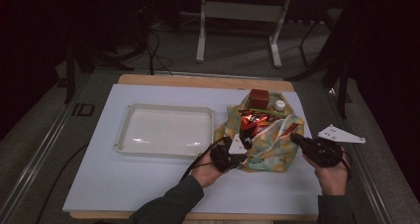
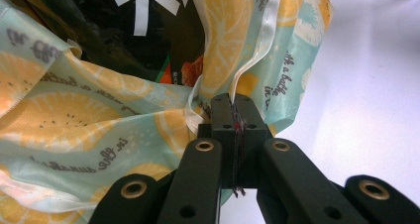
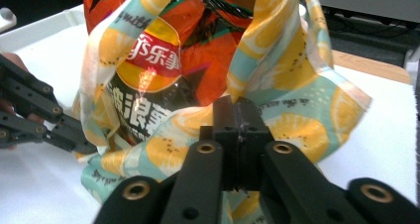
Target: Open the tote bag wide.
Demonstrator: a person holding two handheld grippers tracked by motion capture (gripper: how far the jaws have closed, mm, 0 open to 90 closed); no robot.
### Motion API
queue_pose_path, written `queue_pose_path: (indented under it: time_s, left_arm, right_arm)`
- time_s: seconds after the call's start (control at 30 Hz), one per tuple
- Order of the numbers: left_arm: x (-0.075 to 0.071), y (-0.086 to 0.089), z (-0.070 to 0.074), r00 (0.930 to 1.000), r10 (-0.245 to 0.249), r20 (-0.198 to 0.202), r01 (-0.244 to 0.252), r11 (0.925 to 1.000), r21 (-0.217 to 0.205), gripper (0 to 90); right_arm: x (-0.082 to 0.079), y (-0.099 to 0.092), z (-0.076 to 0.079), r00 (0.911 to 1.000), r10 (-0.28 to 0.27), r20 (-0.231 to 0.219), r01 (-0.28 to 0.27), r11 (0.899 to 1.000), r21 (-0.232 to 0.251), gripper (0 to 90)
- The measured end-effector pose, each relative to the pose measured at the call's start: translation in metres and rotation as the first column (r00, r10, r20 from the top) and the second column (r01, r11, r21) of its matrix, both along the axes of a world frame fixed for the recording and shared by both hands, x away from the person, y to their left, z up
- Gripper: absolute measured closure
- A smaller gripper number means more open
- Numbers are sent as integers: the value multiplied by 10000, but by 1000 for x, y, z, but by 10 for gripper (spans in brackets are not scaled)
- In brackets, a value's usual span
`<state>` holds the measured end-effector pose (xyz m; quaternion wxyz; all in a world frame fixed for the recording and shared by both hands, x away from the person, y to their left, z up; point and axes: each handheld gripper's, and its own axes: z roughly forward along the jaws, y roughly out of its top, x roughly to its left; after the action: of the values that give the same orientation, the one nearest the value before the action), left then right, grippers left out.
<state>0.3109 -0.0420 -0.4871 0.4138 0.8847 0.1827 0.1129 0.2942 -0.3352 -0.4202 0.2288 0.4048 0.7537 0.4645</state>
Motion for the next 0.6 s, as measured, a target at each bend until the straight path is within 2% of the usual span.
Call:
queue_pose_path:
  time_s: [0.1,0.3,0.37,0.47,0.53,0.6]
  left_arm:
    - [-1,1,0,10000,33,17,-32,10000,-21,887]
    - [-1,3,-1,10000,76,-2,-76,10000,-36,886]
    - [0,4,-3,10000,75,-34,-75,10000,20,886]
    - [0,4,-6,9998,70,-172,-69,10000,63,885]
    - [0,3,-9,9996,65,-292,-61,9999,151,882]
    - [0,3,-11,9995,64,-305,-58,9997,225,879]
  right_arm:
    - [-3,-4,0,9999,122,-6,-122,9996,-235,900]
    - [-6,-10,-9,9991,223,-359,-250,9968,-762,900]
    - [-6,-13,-15,9974,308,-649,-358,9964,-768,900]
    - [-3,-14,-23,9945,356,-982,-457,9936,-1030,900]
    - [0,-16,-33,9899,436,-1352,-603,9907,-1217,900]
    - [4,-20,-43,9849,434,-1679,-627,9917,-1118,900]
